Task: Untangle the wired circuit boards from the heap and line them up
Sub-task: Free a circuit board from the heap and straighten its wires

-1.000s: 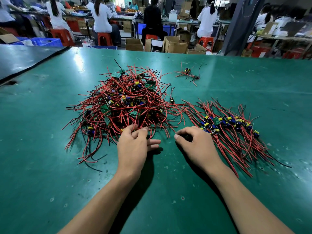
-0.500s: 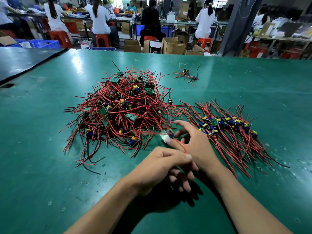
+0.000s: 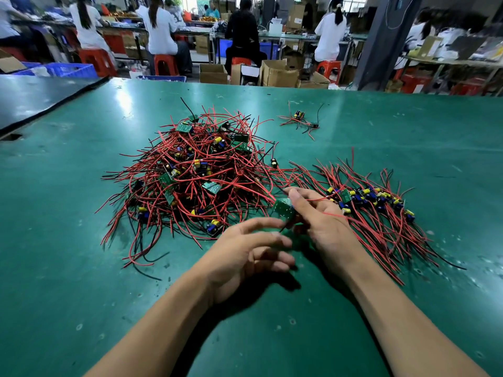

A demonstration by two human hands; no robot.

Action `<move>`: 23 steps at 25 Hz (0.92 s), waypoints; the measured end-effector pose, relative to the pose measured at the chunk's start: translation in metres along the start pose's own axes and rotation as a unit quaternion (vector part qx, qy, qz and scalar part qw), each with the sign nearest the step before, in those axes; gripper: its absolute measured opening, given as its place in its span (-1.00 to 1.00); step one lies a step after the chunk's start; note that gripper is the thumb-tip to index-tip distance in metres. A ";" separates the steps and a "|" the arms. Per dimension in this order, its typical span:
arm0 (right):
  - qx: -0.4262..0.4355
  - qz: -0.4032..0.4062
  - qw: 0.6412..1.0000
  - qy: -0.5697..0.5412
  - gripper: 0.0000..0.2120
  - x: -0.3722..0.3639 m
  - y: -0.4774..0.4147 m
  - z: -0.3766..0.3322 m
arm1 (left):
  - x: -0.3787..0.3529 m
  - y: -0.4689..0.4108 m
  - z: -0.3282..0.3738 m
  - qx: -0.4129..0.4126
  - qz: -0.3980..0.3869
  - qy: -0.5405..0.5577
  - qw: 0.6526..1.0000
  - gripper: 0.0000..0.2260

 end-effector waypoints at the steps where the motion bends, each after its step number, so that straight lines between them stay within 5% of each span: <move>1: -0.007 -0.024 1.000 0.004 -0.62 -0.001 0.000 0.001 | 0.003 -0.002 0.002 -0.011 0.030 0.028 0.999 -0.76; 5: 0.025 -0.095 0.994 0.057 -0.60 -0.002 0.004 -0.004 | 0.008 -0.005 0.002 -0.060 0.085 0.084 0.991 -0.74; 10: 0.038 0.001 0.999 -0.031 -0.63 0.012 0.000 -0.018 | 0.017 -0.004 0.004 -0.113 0.163 0.072 0.977 -0.81; 14: 0.046 0.001 0.994 -0.098 -0.69 0.015 0.002 -0.027 | 0.013 0.000 0.006 -0.147 0.159 -0.022 0.976 -0.86; 18: 0.025 -0.145 0.987 -0.072 -0.70 0.005 0.011 -0.030 | 0.002 0.003 0.005 -0.172 0.122 -0.102 0.972 -0.91; 23: -0.061 -0.346 0.935 -0.042 -0.25 -0.006 0.029 -0.025 | -0.001 0.002 0.002 -0.157 0.073 -0.106 0.979 -0.78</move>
Point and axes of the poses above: each hand's wrist, its own y-axis away from the middle knuckle, its own x-axis out of the back of the hand, z = x × y, the point moved 4 cm from there along -y, towards the middle knuckle, and after that the axes turned 1 degree about -x, right-handed, at the moved point
